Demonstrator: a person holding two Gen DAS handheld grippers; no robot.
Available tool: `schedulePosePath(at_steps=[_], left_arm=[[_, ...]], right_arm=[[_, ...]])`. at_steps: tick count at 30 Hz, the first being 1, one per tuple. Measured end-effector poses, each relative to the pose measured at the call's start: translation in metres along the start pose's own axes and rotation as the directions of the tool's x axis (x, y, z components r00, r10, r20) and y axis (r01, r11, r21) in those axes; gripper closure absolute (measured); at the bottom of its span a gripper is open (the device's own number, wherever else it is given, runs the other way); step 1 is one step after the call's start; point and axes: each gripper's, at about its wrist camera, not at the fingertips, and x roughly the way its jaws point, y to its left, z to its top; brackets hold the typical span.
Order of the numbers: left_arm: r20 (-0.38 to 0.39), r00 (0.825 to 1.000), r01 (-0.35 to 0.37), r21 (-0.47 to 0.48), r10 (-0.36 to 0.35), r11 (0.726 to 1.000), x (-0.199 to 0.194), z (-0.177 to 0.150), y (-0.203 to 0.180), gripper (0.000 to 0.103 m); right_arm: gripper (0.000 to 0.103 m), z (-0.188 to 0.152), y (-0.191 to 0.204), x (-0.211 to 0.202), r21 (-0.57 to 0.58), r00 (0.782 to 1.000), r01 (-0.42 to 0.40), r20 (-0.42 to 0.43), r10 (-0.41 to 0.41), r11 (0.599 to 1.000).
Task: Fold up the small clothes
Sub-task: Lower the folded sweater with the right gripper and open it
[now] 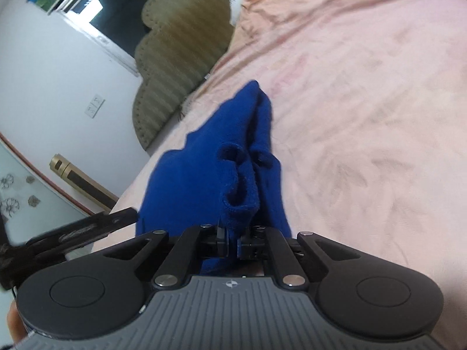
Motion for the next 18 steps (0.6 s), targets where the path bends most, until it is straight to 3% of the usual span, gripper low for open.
schedulePosePath(at_steps=[3, 6, 10, 14, 18], left_arm=[[-0.014, 0.998, 0.065, 0.027, -0.065, 0.997, -0.007, -0.013, -0.001, 0.018], [-0.033, 0.998, 0.049, 0.072, -0.047, 0.996, -0.006, -0.026, -0.007, 0.018], [-0.069, 0.998, 0.017, 0.107, -0.01, 0.994, 0.002, -0.041, -0.01, 0.018], [-0.054, 0.998, 0.016, 0.084, -0.012, 0.996, -0.005, -0.037, -0.004, 0.018], [-0.031, 0.999, 0.037, 0.051, -0.036, 0.998, -0.004, -0.014, -0.003, 0.014]], right_arm=[[0.083, 0.003, -0.002, -0.002, 0.024, 1.0, 0.002, 0.0, -0.002, 1.0], [0.075, 0.005, -0.004, -0.006, 0.039, 1.0, -0.004, 0.013, 0.003, 0.999], [0.073, 0.007, -0.006, -0.013, 0.066, 0.999, 0.008, 0.041, -0.011, 0.998], [0.081, 0.007, -0.006, -0.013, 0.04, 0.996, 0.083, 0.033, -0.084, 0.996], [0.071, 0.016, 0.026, -0.025, -0.11, 0.982, 0.162, 0.118, -0.149, 0.981]])
